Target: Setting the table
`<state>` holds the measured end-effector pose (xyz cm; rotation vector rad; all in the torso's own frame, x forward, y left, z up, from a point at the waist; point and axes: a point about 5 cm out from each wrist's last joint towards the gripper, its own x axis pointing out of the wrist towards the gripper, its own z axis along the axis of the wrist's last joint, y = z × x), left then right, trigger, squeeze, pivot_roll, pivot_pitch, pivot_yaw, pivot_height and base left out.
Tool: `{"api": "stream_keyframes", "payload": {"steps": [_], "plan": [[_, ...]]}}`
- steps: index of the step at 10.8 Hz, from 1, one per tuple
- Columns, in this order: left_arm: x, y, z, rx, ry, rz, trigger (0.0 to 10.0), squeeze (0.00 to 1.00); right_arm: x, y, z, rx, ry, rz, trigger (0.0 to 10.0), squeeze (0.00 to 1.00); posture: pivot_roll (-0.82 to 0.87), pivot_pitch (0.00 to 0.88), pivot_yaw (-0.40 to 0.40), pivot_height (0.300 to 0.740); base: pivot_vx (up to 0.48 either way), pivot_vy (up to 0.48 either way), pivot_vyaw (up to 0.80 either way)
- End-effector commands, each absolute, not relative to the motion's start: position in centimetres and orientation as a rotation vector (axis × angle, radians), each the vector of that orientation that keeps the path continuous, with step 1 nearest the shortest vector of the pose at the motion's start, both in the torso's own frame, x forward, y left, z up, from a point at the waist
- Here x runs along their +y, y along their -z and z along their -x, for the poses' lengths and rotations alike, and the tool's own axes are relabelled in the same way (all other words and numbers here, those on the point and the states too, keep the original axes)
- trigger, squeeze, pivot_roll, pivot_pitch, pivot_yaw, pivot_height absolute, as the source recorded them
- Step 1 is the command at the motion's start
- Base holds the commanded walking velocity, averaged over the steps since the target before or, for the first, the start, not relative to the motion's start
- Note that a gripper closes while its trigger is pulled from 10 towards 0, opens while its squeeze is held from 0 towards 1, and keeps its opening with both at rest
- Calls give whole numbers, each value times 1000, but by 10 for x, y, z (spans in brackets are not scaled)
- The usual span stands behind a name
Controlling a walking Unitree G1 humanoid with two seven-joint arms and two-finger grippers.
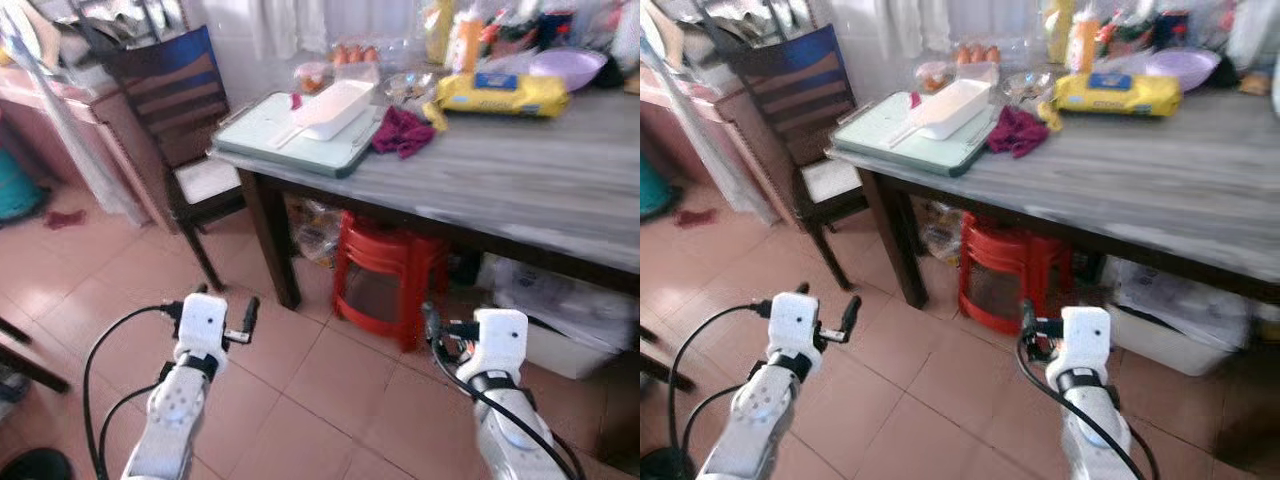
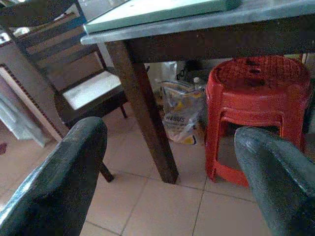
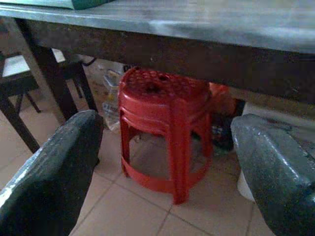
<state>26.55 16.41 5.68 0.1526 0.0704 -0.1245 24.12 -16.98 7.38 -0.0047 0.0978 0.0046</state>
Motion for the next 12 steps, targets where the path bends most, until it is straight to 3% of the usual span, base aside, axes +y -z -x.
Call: {"api": "stream_keyframes", "payload": {"steps": [1,12], "plan": [[173,-60,-265,57,85,-182,10000,0,-164,-76,-242,90,-25,-4,10000,0,-89,65,120,740,0,0,0],[172,-58,-271,64,43,-259,10000,0,-164,-74,-245,101,-25,-5,10000,0,-85,52,115,740,0,0,0]]}}
